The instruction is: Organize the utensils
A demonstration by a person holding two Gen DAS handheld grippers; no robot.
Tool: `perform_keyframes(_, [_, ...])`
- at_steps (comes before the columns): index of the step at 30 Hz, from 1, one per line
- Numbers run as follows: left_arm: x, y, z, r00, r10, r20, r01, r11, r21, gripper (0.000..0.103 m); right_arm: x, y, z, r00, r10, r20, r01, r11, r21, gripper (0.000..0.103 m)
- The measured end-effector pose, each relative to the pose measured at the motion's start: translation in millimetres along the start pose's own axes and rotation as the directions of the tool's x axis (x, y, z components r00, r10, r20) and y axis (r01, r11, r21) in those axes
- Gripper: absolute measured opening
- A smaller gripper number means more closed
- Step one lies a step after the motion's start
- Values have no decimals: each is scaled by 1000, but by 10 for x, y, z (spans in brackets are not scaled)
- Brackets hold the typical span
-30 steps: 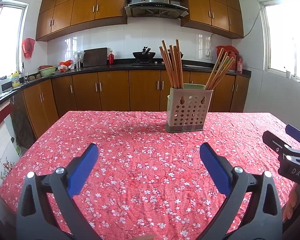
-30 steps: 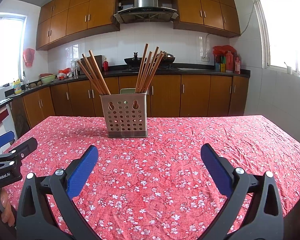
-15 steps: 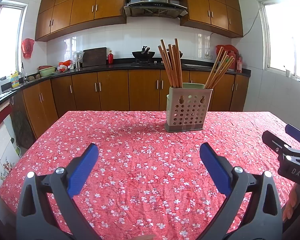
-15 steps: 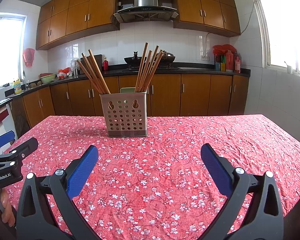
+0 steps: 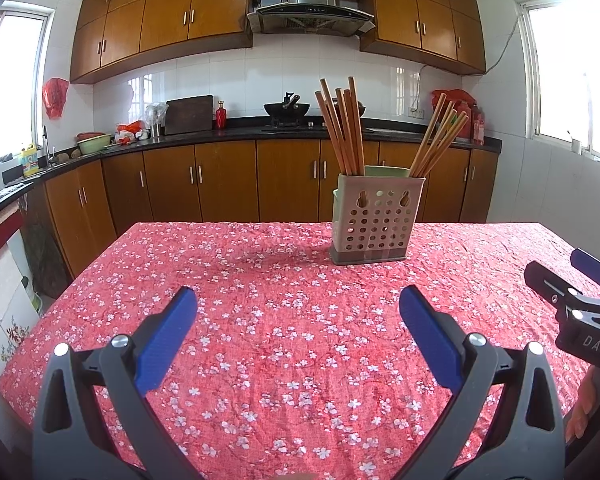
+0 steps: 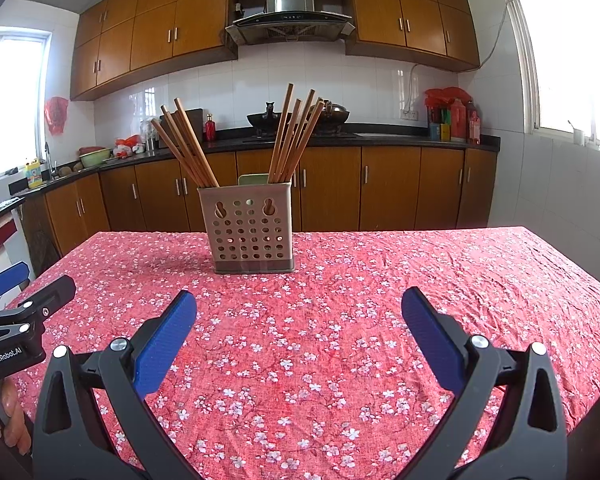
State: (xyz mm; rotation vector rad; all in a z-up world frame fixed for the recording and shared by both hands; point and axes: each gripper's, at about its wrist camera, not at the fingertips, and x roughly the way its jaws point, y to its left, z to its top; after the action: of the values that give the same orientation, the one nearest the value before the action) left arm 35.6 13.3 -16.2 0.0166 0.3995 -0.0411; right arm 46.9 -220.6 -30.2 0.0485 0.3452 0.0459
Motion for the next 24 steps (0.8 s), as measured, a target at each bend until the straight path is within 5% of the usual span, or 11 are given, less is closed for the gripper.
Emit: perform_keyframes(24, [40,15,-27,1000,6,-10,-6,1000,-4,99,10,-9,-8,1000,-1,-2,1,1000,4,101])
